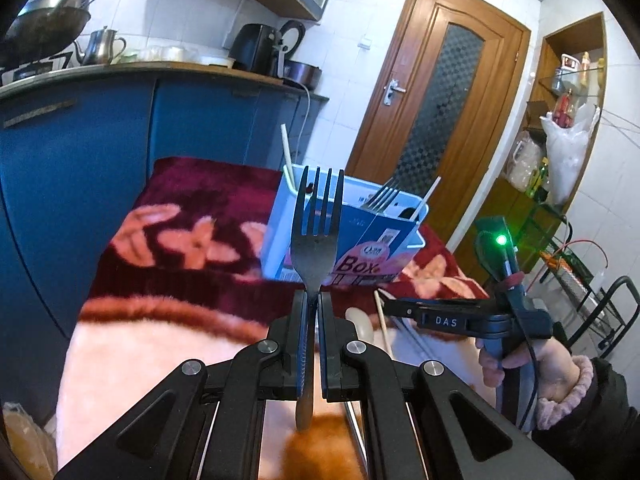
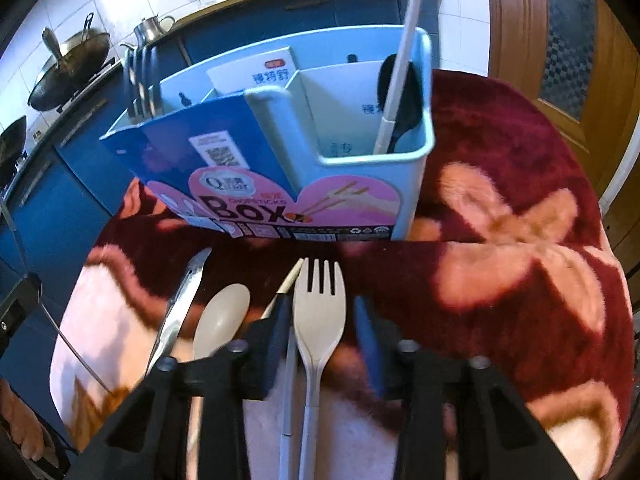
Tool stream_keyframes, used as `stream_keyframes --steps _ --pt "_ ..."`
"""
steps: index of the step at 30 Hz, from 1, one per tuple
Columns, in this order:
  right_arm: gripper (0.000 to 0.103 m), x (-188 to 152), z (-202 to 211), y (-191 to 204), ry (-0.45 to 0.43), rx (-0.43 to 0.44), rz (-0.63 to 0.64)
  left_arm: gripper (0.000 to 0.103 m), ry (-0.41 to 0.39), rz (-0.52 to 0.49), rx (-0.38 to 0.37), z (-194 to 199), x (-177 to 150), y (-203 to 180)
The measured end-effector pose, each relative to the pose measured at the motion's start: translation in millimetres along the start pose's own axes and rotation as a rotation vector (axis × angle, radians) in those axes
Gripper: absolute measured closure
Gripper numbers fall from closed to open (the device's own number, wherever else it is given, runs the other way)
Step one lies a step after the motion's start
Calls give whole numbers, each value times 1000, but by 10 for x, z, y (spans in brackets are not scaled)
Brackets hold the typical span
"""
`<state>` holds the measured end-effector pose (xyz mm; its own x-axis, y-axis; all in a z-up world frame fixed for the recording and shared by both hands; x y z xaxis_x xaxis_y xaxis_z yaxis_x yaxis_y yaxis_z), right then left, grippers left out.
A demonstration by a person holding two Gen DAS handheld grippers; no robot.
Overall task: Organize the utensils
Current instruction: 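Lift the metal fork with the left tool while the right tool grasps the beige plastic fork, then lower the metal fork into the blue holder with the left tool while the right tool inserts the beige fork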
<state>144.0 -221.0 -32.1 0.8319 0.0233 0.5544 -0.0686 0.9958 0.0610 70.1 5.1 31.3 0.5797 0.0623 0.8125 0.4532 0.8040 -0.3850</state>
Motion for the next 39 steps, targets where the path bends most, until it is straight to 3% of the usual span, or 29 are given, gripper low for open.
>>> stream_keyframes --steps 8,17,24,25,39 --pt "76 -93 274 -156 -79 63 -59 98 -51 -25 -7 70 123 -107" --pt "77 -211 800 -157 -267 135 -93 98 -119 -52 -4 103 392 -218" --pt "80 -255 1088 -151 -407 116 -93 98 -181 -66 -2 116 642 -283" --pt "99 -257 1117 -150 -425 115 -91 98 -194 -69 -2 120 690 -299" --pt "98 -291 1200 -227 -477 104 -105 98 -323 -105 24 -36 1260 -403"
Point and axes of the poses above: each gripper's, at about its wrist camera, not at the fingertips, and z roughly against the way its jaws point, y to its left, x to its top, the point moved 3 cm from there along -z, roughly the way its jaws point, and after that the axes turned 11 degrees about -x, right-handed, at the moved point
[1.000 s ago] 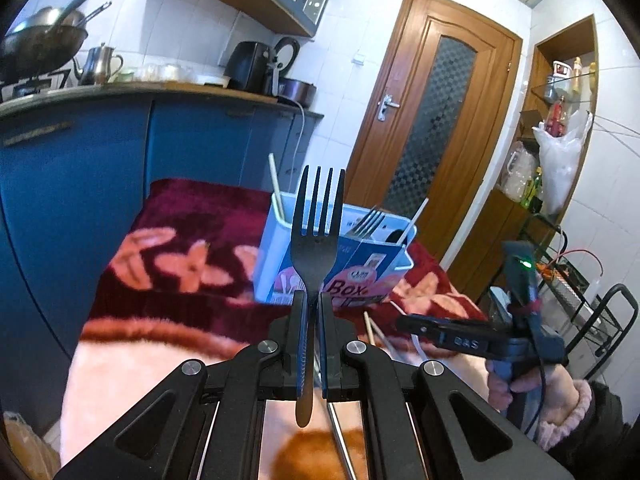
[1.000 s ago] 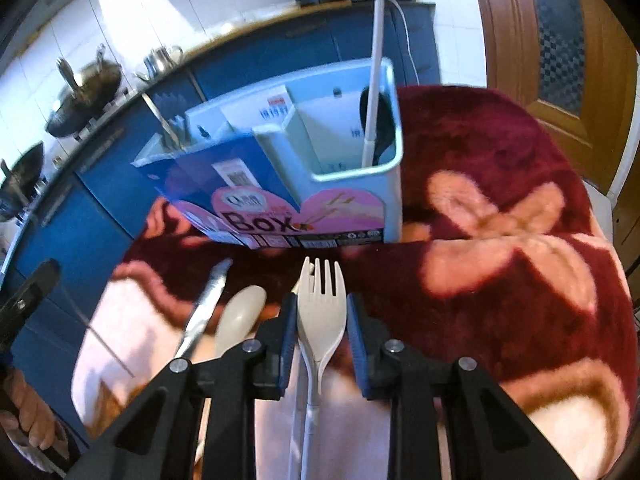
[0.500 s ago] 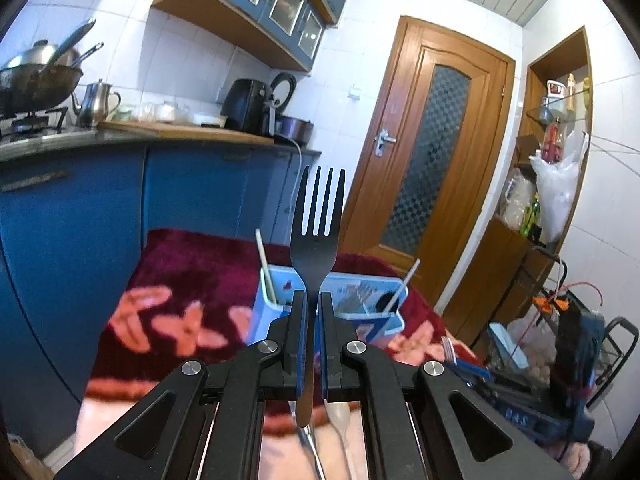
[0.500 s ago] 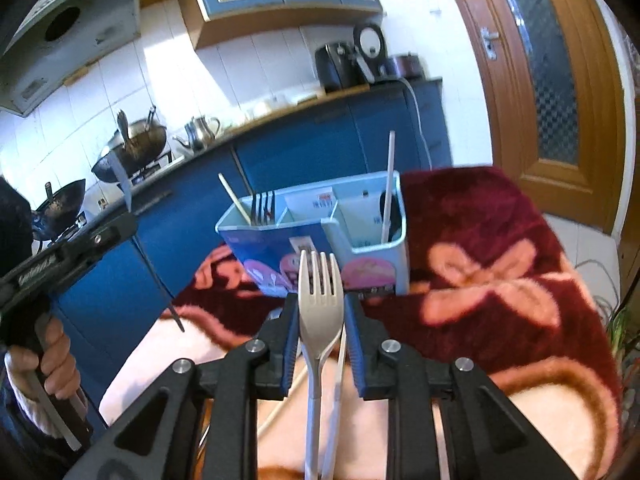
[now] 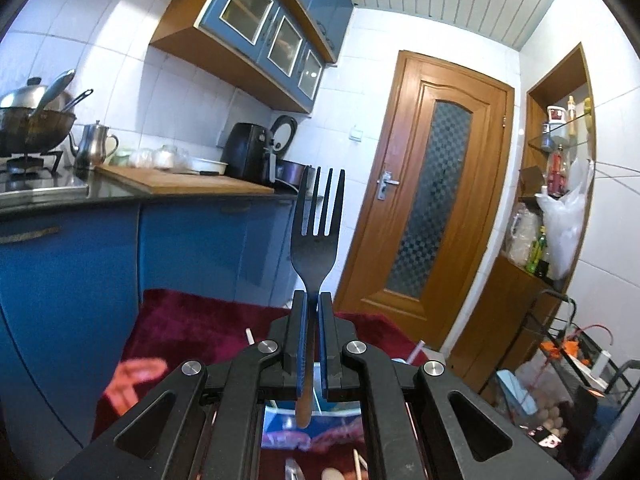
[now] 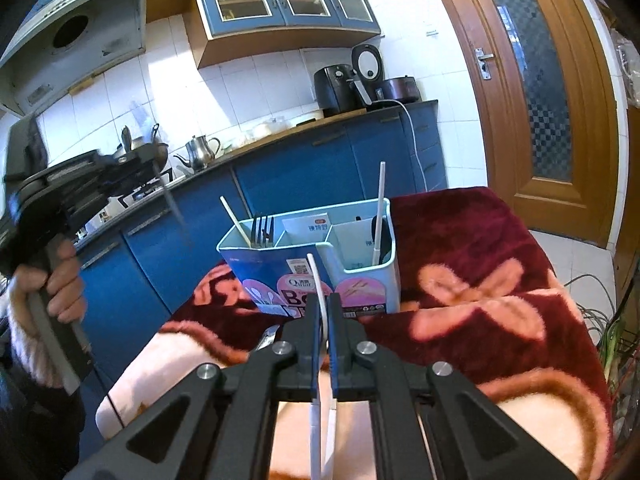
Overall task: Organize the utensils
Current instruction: 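Lower the metal fork into the blue holder with the left tool while the right tool inserts the beige fork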
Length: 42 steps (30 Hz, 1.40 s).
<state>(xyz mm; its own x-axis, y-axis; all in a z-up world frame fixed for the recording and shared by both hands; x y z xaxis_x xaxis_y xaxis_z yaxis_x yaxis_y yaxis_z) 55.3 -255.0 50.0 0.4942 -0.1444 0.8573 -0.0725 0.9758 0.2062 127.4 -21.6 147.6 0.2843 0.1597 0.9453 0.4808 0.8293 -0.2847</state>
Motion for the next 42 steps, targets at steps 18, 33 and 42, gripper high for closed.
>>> stream_keyframes --steps 18,33,42 --pt "98 564 245 -149 -251 -60 -18 98 56 -27 79 -566 -477 294" --pt "98 1093 -593 -10 -397 -121 8 98 116 -45 83 -901 -748 486" --pt "98 1000 -1031 -2 -332 -138 51 98 108 -72 99 -1011 -776 528"
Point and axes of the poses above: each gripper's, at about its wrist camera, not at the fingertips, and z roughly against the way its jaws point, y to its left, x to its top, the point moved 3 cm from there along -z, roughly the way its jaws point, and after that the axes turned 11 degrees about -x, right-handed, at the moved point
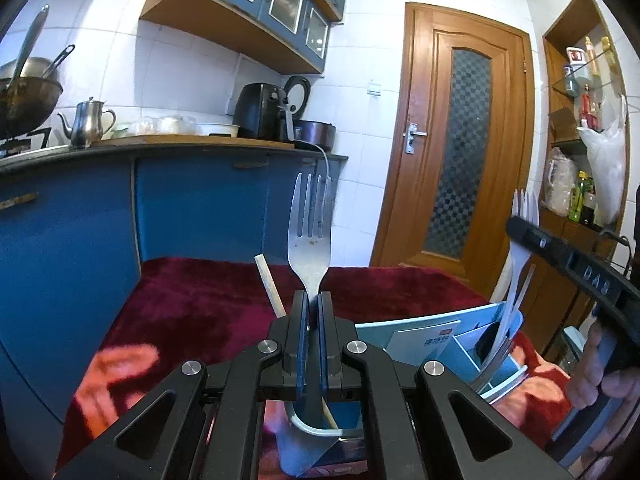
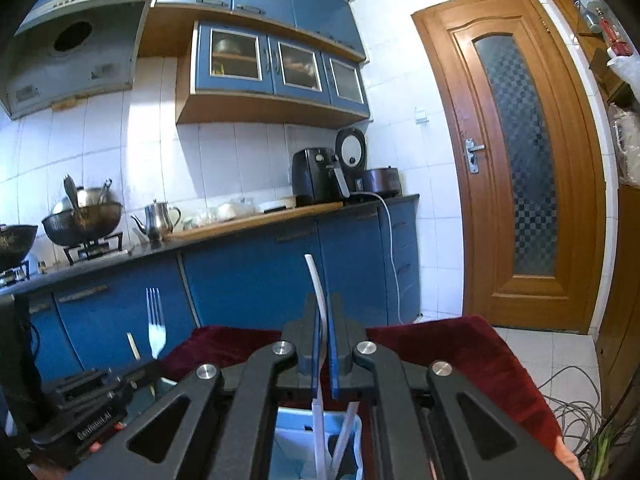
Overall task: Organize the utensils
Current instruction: 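Lower the metal fork into the blue holder with the left tool while the right tool inserts the beige fork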
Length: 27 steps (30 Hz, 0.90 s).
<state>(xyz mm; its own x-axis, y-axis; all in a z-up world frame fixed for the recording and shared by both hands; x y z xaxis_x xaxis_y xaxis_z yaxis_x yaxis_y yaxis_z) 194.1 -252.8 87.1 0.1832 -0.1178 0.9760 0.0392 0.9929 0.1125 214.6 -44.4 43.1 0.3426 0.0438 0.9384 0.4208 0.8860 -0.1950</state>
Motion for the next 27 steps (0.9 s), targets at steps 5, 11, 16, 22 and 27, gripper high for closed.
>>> stream_keyframes --steps 5,11,16,22,27 --pt "98 -107 -69 1 27 -11 25 98 -7 -5 7 -30 -7 17" --pt "97 -89 -28 -28 38 -2 25 98 -18 38 -15 23 -16 48" --pt "96 -74 10 40 37 28 53 98 -4 82 -55 61 -26 80" --pt "79 -60 33 106 54 66 60 90 19 95 -65 98 -34 53" --pt "75 -50 83 91 63 86 37 85 21 108 -67 206 -18 33"
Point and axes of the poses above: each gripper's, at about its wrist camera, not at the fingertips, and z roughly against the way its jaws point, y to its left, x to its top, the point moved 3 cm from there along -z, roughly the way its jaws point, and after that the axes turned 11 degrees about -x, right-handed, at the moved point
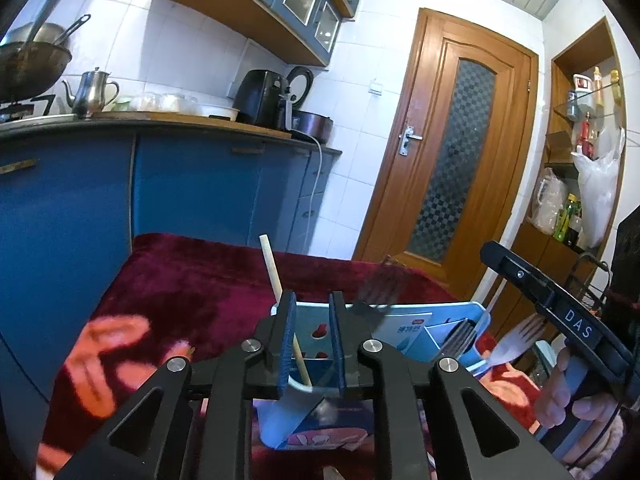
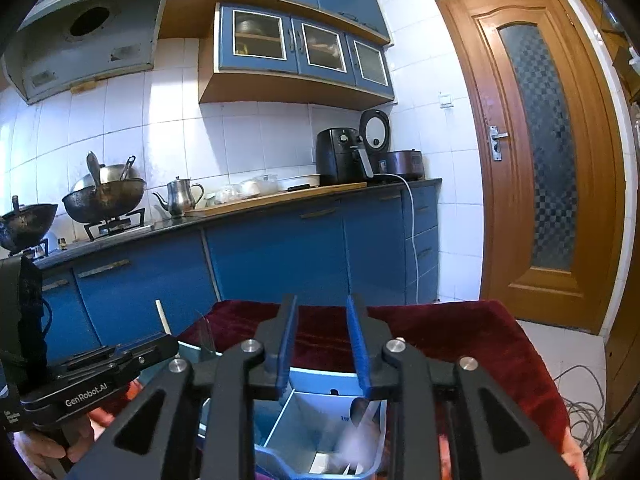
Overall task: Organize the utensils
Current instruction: 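Lower the metal fork into the blue holder with the left tool while the right tool inserts the beige fork, then open both tools and move them back to the utensils on the blanket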
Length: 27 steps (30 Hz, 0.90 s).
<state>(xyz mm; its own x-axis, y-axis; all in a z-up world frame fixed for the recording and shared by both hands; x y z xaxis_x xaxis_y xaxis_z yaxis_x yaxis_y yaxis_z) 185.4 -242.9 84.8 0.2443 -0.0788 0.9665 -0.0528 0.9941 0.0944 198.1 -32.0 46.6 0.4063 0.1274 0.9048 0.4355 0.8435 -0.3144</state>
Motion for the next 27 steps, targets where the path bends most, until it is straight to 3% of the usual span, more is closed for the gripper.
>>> stream_keyframes --steps 13,27 --pt "71 122 443 -126 -10 2 -70 84 28 -9 1 356 6 -144" --pt "71 -68 1021 -38 102 -32 -44 84 146 -60 49 765 -150 -449"
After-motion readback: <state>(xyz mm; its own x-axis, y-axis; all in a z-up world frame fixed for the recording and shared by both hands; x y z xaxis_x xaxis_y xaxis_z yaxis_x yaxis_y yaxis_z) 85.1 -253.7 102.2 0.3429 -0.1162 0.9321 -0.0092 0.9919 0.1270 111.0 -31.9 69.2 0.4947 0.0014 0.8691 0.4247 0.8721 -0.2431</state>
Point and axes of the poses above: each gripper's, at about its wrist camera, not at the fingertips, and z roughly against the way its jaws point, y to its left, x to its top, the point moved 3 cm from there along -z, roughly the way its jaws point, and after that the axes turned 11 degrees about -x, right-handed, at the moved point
